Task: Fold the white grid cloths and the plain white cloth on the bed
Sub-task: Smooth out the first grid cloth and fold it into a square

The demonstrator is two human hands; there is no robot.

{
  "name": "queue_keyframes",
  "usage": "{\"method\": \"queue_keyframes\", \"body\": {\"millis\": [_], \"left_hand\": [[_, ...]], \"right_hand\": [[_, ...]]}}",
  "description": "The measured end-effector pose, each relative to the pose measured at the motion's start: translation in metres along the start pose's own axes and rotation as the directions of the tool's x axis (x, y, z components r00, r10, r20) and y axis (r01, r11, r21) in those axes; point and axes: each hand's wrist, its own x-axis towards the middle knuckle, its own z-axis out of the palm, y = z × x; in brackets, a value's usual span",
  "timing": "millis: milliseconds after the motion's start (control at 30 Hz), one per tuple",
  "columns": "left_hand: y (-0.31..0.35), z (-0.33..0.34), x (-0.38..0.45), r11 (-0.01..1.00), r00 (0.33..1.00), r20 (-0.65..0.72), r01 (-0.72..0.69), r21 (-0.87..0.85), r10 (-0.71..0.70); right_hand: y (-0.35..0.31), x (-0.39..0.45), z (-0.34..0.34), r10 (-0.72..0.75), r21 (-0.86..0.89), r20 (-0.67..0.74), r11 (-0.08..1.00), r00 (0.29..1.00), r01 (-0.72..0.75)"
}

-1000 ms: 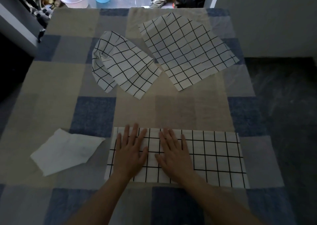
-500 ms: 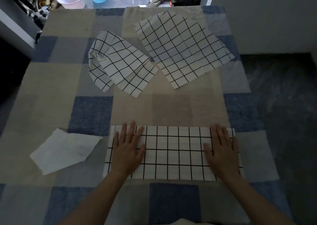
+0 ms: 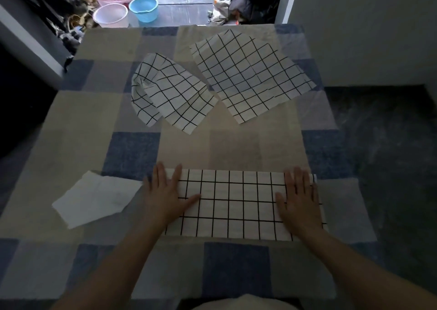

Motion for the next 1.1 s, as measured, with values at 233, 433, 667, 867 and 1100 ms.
{"method": "queue_keyframes", "body": {"millis": [233, 433, 667, 867, 1100], "left_hand": [[0.007, -0.023, 0.008, 0.991, 0.986, 0.114, 0.116, 0.059, -0.122], [-0.002, -0.022, -0.009, 0.984, 0.973, 0.149, 0.179, -0.017, -0.174], [-0.014, -0.014, -0.042, 0.993, 0.981, -0.158, -0.118, -0.028, 0.112], [0.000, -0.006, -0.071, 0.892, 0.893, 0.004, -0.449, 0.062, 0.449], [0.020, -0.025, -0.064, 0.909, 0.917, 0.125, -0.394, 0.137, 0.378]], "right_hand": [[0.000, 0.002, -0.001, 0.022, -0.007, 0.023, 1.000, 0.999, -0.022], [0.000, 0.002, -0.005, 0.008, -0.010, 0.069, 1.000, 0.998, -0.007], [0.002, 0.006, -0.020, 0.023, 0.058, 0.119, 0.998, 0.993, -0.030], [-0.003, 0.030, -0.056, 0.050, -0.035, 0.184, 0.998, 0.982, -0.044], [-0.007, 0.050, -0.096, 0.009, 0.224, 0.260, 0.972, 0.966, -0.069]]}}
